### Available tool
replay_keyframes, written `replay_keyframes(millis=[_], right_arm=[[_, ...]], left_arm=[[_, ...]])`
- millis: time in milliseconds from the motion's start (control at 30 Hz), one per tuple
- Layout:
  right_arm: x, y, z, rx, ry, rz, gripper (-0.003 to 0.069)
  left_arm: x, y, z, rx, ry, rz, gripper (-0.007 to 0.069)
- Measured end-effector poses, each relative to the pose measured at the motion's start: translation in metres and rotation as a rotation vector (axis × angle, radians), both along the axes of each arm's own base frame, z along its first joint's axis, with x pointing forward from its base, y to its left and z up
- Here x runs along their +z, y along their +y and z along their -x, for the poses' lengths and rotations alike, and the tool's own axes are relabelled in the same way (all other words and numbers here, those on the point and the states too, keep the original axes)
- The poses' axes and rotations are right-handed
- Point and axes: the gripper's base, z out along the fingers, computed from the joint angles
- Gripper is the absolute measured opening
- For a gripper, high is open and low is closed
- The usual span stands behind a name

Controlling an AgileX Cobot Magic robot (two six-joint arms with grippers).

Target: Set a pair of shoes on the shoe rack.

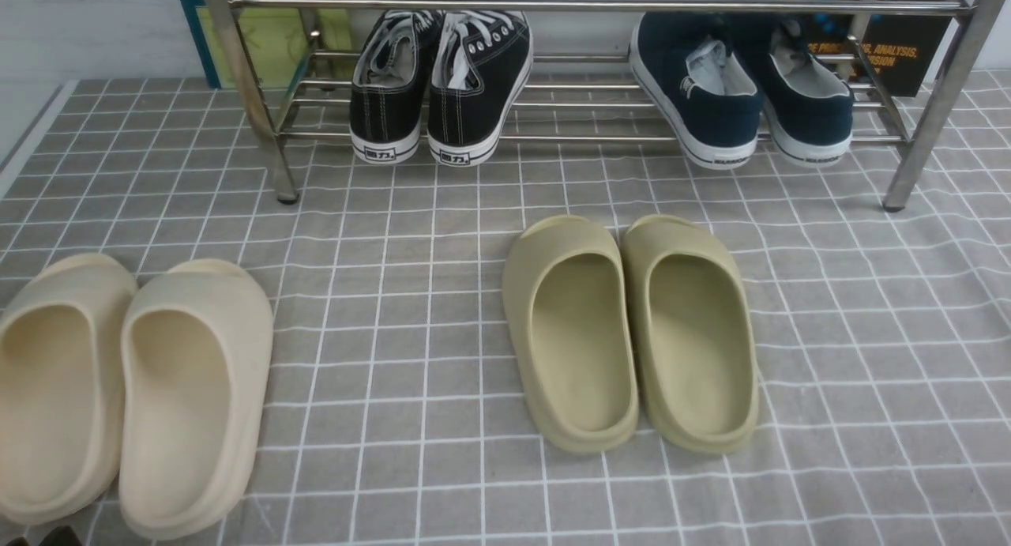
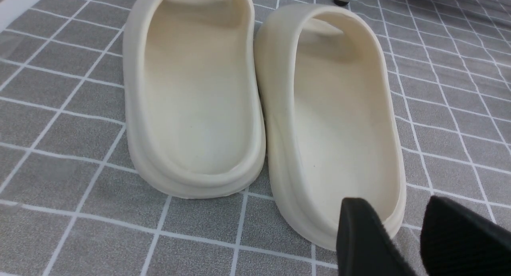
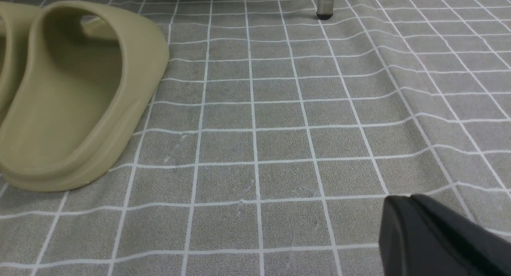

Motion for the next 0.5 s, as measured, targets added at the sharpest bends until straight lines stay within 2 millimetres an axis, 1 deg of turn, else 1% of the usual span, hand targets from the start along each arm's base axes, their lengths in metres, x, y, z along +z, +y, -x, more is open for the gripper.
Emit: replay_keyframes(millis=[500], right_arm=[[0.0, 0.0, 0.0, 0.0, 0.0, 0.0, 0.0037]], left_arm=[[0.0, 0.0, 0.0, 0.0, 0.0, 0.0, 0.0238]])
